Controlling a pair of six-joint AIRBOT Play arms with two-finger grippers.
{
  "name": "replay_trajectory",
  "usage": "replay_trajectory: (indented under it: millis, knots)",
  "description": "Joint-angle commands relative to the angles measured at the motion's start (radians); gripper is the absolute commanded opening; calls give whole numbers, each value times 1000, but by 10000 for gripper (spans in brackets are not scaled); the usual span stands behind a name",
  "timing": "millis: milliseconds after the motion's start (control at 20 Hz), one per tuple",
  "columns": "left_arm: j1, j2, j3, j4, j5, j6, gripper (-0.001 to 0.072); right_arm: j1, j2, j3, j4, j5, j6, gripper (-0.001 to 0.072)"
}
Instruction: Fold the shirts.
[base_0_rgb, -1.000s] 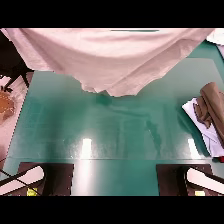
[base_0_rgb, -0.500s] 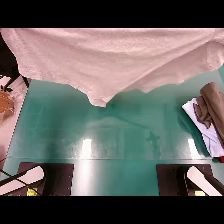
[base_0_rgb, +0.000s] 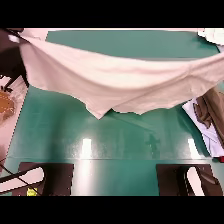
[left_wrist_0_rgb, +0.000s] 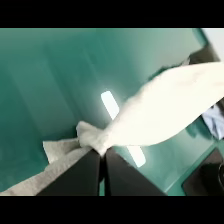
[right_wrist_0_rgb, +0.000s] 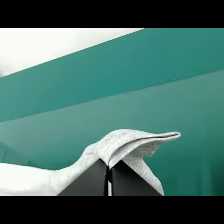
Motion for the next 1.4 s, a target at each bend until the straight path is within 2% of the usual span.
replay_trajectory:
  millis: [0,200,350,450,650,800,1000,1350]
  knots:
    - [-190,-70,-82,210,58,37,26,4,156,-213,-6,-71,-30,12]
    - [-379,-200,-124,439,276,40,26,4,320,-426,-110,-72,-30,13]
    - [-452,-310,-124,478,432,48,26,4,432,-616,-160,-92,-30,13]
    - [-481,-385,-124,481,489,58,26,4,491,-736,-154,-112,-29,13]
    - [-510,-501,-124,479,544,108,26,4,592,-903,-146,-96,-27,13]
    - [-510,-537,-124,484,574,108,27,4,670,-968,-144,-29,-16,13]
    - [-510,-540,-124,491,597,127,27,4,739,-976,-67,-17,35,13]
    - [-510,-540,-124,491,599,133,27,4,766,-948,-35,193,79,13]
